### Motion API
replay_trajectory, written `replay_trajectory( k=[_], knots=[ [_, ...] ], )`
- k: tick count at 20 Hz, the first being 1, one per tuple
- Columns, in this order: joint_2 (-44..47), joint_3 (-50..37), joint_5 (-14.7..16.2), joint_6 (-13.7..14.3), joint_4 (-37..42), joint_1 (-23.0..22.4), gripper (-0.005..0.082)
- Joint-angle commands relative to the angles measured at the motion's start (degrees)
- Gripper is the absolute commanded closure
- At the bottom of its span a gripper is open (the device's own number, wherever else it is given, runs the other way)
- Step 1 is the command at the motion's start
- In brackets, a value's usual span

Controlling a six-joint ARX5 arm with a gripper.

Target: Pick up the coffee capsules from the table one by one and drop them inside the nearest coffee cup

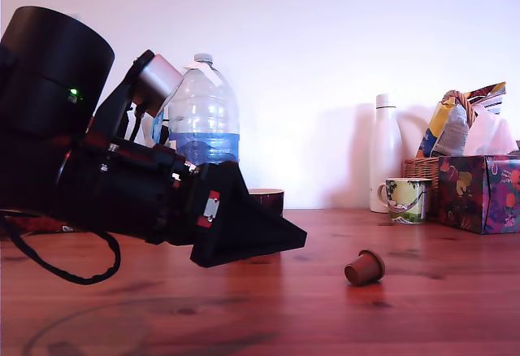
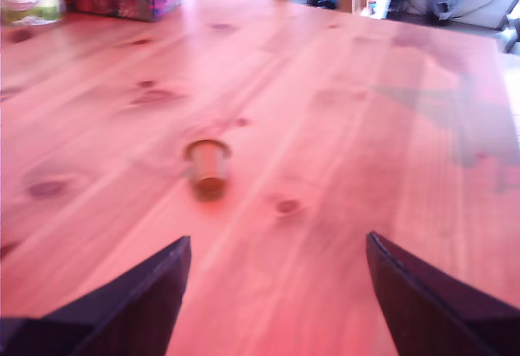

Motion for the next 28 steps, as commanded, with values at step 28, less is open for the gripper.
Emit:
replay_trajectory(
  k=[28],
  knots=[
    [15.8, 25.0, -4.17, 1.14, -13.07, -4.98, 0.0151]
  ],
)
